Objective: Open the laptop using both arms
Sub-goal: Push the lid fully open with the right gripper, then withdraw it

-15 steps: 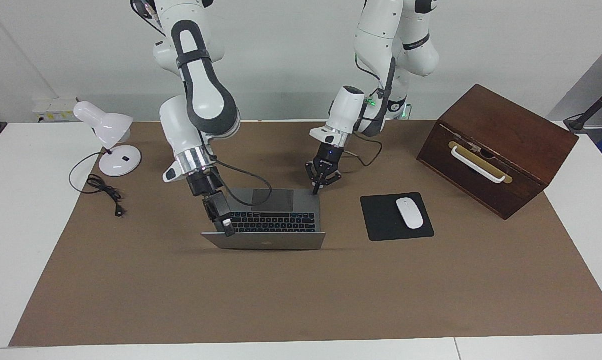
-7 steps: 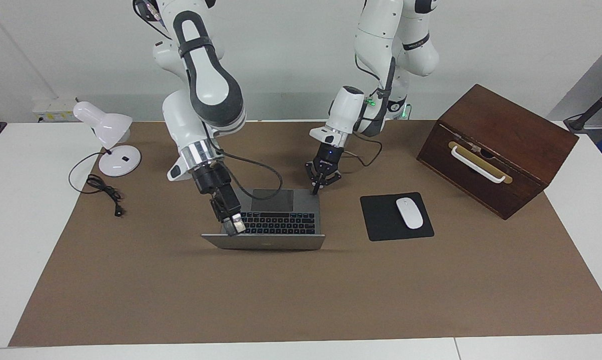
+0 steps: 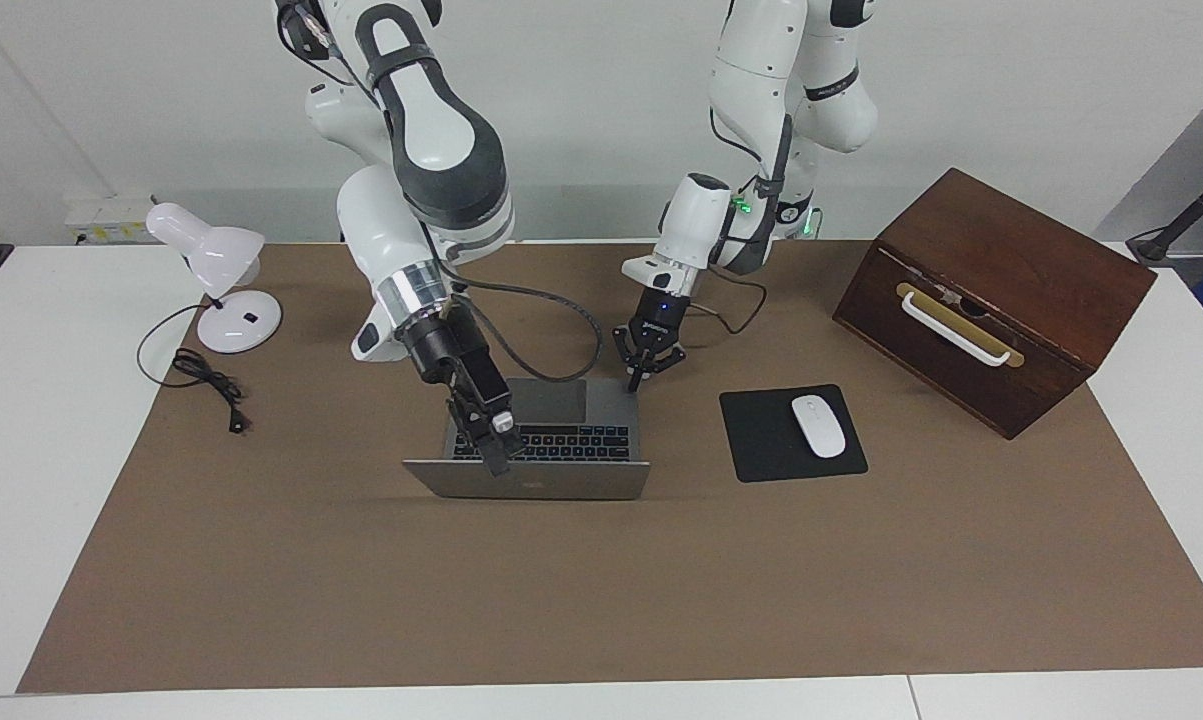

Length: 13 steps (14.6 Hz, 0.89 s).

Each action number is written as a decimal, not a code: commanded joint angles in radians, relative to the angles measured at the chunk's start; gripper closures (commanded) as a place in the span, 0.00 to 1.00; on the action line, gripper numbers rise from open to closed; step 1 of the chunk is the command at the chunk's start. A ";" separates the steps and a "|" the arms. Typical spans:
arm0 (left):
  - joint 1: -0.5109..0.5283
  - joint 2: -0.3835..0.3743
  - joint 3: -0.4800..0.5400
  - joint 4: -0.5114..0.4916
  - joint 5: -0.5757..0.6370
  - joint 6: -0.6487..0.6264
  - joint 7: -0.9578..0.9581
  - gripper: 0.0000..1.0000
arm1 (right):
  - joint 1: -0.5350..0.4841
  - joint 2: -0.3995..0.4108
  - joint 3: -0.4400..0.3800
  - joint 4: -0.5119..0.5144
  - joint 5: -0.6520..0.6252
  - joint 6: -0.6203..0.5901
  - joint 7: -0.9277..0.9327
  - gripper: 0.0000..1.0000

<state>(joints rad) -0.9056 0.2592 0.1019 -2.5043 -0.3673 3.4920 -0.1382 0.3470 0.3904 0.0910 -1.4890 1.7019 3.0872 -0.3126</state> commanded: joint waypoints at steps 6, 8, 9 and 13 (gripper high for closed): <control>0.022 -0.083 -0.005 -0.019 -0.071 0.009 -0.012 1.00 | -0.181 0.082 -0.004 0.145 -0.486 -0.279 0.015 0.00; 0.042 -0.106 -0.007 -0.031 -0.073 0.002 -0.012 1.00 | -0.255 0.087 -0.003 0.182 -0.599 -0.413 0.013 0.00; 0.059 -0.116 -0.007 -0.031 -0.073 -0.017 -0.011 1.00 | -0.276 0.087 -0.005 0.190 -0.620 -0.450 0.010 0.00; 0.105 -0.189 -0.002 -0.024 -0.073 -0.169 0.000 1.00 | -0.373 0.076 -0.014 0.252 -0.848 -0.687 0.015 0.00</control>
<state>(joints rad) -0.8211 0.1375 0.1042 -2.5068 -0.4215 3.3931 -0.1525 0.0154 0.4537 0.0704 -1.2989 0.9654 2.5054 -0.3005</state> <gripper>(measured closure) 0.991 0.000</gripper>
